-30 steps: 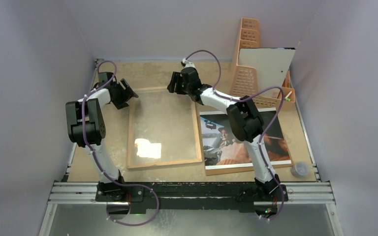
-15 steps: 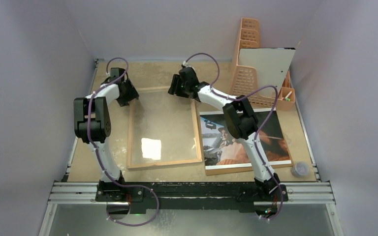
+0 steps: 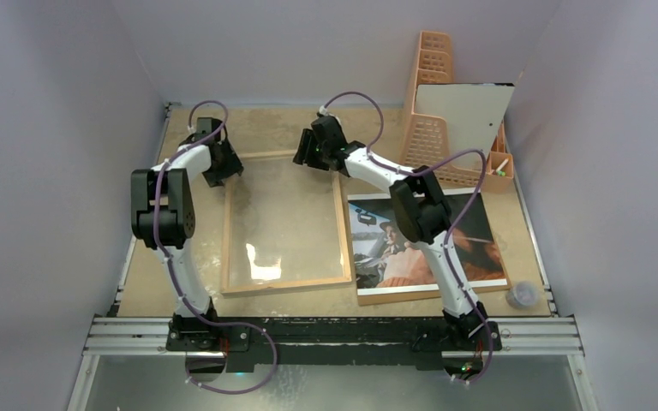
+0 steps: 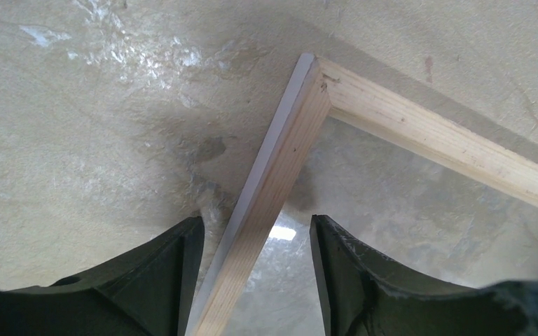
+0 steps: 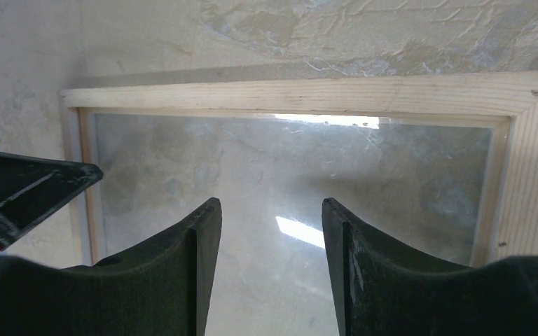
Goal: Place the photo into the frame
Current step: Place the photo frame item in the photo frame.
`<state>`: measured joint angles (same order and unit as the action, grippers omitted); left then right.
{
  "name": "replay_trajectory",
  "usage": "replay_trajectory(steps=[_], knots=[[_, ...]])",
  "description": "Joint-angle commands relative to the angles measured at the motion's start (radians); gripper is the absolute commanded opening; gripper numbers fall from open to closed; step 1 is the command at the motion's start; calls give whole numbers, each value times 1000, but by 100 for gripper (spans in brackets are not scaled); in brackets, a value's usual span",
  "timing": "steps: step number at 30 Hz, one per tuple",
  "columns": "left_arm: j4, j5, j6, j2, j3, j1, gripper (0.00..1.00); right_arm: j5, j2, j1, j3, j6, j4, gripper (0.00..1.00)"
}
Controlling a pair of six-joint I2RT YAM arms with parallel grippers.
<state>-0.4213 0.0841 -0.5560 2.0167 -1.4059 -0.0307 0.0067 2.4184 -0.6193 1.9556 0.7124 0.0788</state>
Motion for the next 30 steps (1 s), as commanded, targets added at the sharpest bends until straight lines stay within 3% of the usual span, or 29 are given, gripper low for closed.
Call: replay_trajectory(steps=[1, 8, 11, 15, 22, 30], knots=[[-77, -37, 18, -33, -29, 1, 64, 12, -164, 3, -29, -35, -29, 57], [-104, -73, 26, -133, -15, 0, 73, 59, -397, 4, -240, -92, -108, 61], [-140, -78, 38, -192, 33, 0, 73, 97, -508, 4, -372, -136, -104, 70], [-178, -80, 41, -294, 129, -1, 73, 108, -617, 5, -510, -163, -61, 75], [-235, -110, 25, -487, 334, -1, 73, 25, -765, -3, -761, -218, -41, 76], [-266, -116, -59, -651, 550, 2, 69, -110, -890, -56, -952, -168, -101, 76]])
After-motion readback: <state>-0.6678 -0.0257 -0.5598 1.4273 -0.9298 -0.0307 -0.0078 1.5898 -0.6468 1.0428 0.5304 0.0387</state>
